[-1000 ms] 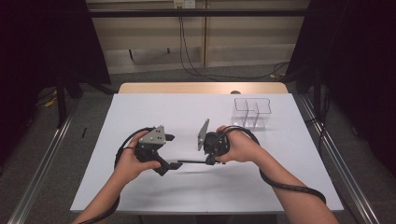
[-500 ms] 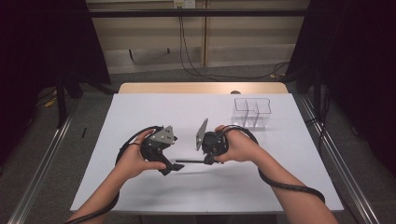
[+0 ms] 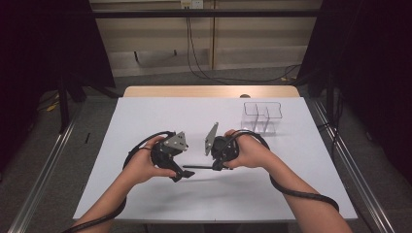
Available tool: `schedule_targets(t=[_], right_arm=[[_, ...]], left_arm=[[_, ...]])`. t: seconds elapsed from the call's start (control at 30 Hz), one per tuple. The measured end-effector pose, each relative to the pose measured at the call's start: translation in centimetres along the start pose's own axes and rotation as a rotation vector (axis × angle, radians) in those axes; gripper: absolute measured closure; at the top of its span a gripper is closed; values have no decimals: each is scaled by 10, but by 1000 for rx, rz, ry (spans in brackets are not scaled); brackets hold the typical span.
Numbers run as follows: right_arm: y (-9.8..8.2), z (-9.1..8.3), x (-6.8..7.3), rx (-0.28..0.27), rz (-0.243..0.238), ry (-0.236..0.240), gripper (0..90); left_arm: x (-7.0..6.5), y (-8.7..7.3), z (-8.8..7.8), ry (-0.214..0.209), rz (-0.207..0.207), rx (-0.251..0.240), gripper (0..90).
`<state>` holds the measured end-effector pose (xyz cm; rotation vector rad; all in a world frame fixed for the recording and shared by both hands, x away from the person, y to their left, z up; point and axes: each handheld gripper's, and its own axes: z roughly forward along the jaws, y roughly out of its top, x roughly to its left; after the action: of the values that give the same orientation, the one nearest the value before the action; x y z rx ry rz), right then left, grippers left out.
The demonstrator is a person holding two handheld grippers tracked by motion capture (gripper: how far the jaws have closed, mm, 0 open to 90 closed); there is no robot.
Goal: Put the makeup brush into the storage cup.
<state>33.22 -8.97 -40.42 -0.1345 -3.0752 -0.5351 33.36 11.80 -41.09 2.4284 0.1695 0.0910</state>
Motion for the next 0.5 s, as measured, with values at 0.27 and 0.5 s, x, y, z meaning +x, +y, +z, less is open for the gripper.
schedule_targets(t=[0.27, 0.5], right_arm=[[1, -2, 0, -3, -6, -4, 851], [2, -3, -1, -3, -12, -9, 851]], left_arm=[[1, 0, 2, -3, 0, 31, 264], [-2, 2, 5, -30, 45, 51, 509]])
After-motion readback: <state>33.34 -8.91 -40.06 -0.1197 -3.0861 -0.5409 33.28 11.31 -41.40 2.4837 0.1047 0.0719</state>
